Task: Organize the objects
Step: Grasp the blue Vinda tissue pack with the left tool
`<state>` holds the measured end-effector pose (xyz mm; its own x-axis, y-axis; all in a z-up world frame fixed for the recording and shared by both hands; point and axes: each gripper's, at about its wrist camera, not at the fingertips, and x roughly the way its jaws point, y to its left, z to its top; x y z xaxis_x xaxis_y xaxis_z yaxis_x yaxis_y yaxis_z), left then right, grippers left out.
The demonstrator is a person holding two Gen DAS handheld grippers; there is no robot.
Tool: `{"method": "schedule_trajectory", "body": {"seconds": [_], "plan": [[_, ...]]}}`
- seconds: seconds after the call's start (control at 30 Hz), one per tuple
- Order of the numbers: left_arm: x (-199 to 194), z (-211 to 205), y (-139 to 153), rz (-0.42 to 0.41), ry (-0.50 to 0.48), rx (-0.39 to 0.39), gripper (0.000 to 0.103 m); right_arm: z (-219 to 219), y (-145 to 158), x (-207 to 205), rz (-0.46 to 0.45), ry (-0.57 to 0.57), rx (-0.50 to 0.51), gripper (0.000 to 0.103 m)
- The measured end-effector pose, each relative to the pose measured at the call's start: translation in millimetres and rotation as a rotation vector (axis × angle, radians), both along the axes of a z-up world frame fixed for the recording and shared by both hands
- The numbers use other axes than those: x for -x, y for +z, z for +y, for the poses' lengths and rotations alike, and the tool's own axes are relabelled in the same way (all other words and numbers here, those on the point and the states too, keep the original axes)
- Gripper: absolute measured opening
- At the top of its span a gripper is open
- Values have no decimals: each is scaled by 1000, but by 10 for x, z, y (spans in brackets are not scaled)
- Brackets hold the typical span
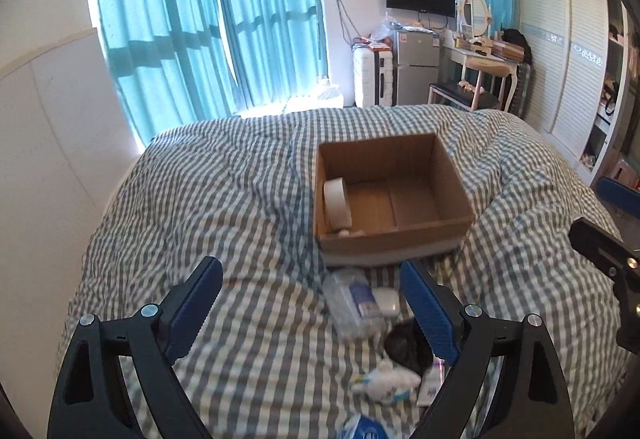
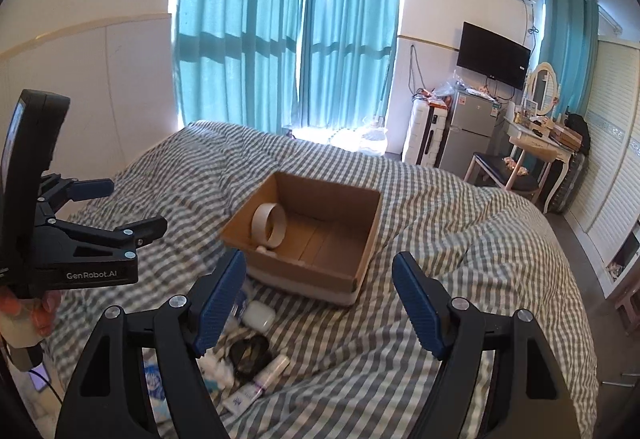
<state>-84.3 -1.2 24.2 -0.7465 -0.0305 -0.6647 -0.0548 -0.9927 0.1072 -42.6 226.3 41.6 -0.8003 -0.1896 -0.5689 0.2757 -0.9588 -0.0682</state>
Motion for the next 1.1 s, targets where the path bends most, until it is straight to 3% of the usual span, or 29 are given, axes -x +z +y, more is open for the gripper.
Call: {"method": "schedule_trajectory", "body": {"seconds": [0.2,0.37,0.47,0.63,0.73,0.83,0.87,1.1], "plan": [[-549,6,-477,-8,57,15,93,-82,-514,-271,-66,-3,11,76],[-806,135,-858,-67,-9,33,93,-7,-926,-372,-153,-43,32,76],[-855,244,-1058,-101,-46,64,93,36,-1008,-386,-174,-54,52,76],[-830,324,-1370,-197,-88,39,93,30,-1033,-412,-181,-55,62,76],[-840,406,-1552,-209,-107,95,93,2,-1041,-416,-182,-50,66,76],[-867,434,-1645,-196,-116,127,92,-16,-1083,-405,-191,-50,69,76],[-886,429,-1636,-186,-119,120,84,-16,-1101,-400,-195,-51,70,76],[-917,340,-1438,-160,-147,70,77,-30,-1225,-377,-213,-61,71,76]]}}
